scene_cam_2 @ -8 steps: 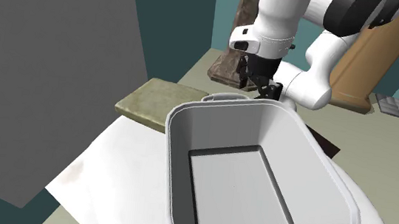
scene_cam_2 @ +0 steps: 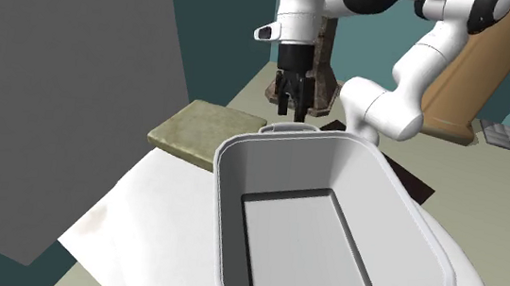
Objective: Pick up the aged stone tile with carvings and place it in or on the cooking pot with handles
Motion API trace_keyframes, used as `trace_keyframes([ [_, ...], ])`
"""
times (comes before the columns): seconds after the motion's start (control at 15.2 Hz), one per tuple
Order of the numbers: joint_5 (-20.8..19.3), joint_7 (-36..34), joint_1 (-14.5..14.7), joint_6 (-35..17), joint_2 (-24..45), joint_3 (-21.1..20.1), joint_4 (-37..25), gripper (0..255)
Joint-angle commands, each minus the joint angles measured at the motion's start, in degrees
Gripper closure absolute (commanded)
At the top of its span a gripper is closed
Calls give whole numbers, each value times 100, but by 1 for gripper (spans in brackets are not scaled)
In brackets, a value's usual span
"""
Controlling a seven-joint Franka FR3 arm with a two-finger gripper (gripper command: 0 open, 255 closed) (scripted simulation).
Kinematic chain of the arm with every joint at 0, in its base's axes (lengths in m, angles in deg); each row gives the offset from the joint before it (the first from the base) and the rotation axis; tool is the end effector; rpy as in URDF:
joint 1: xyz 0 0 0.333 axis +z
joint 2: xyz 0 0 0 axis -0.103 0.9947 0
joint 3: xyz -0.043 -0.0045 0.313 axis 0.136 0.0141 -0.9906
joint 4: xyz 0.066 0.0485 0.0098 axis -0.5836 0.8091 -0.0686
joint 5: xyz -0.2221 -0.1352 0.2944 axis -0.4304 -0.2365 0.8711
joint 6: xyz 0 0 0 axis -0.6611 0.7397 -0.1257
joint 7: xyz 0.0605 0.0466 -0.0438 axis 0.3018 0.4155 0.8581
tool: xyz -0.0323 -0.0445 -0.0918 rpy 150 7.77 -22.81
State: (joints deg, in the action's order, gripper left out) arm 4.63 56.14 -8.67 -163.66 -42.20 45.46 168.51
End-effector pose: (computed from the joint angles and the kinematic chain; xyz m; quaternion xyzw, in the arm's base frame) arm 0.2951 -0.0947 0.5432 -0.9627 0.1715 -0.0799 0.1932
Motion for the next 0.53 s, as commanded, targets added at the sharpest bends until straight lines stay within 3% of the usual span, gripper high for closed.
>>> trace_keyframes([
  [0.0, 578, 296, -1, -685, 1, 666, 223, 0],
  [0.26, 1911, 1177, 325, -1840, -3, 2116, 654, 0],
  [0.46, 3111, 2131, 950, -2594, -79, 3409, 882, 0],
])
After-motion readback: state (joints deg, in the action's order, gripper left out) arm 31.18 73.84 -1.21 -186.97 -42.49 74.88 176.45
